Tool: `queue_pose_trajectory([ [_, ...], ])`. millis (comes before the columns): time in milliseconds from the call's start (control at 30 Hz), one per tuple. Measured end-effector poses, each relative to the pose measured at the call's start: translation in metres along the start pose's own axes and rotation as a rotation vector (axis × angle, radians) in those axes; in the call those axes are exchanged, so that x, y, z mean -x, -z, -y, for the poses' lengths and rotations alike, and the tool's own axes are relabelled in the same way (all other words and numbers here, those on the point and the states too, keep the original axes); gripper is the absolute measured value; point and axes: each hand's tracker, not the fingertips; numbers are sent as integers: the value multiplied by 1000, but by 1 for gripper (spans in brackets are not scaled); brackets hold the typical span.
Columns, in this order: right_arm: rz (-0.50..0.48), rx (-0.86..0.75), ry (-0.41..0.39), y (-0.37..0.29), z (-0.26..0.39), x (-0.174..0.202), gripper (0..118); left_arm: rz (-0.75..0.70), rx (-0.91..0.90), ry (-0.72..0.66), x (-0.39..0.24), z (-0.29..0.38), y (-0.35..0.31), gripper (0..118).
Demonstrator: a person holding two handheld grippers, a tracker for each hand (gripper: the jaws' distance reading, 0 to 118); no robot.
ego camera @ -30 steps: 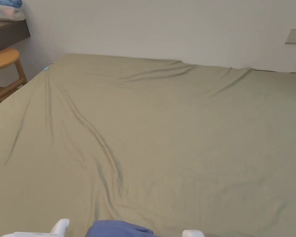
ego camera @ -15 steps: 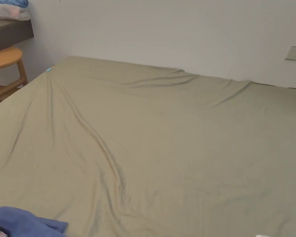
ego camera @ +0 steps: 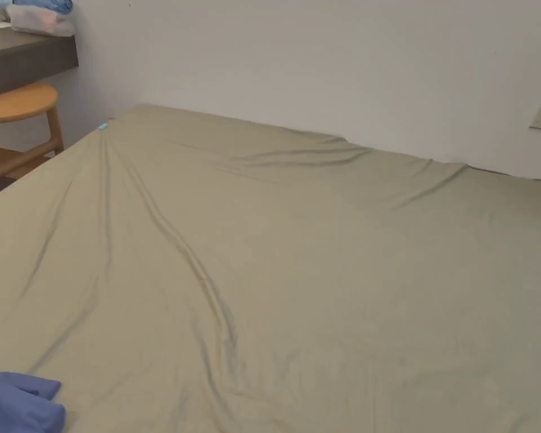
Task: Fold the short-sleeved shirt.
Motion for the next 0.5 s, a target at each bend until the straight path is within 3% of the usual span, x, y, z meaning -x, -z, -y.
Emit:
queue_pose_trajectory([
  [100, 75, -46, -56, -12, -6, -3, 0, -134, -171, 10, -26, 6, -61, 102],
  [200, 230, -140, -174, -33, -13, 1, 0, -289, -512, 40, -66, 12, -130, 102],
  [300, 277, -265, -199, -61, -28, 9, 0, -204, -779, -60, -128, 29, -168, 103],
  [367, 323, -370, -248, -88, -40, 22, 0, -90, -872, -22, -183, 45, -182, 105],
  [500, 442, -516, -336, -120, -52, 37, 1, -157, -1024, 10, -302, 69, -197, 105],
])
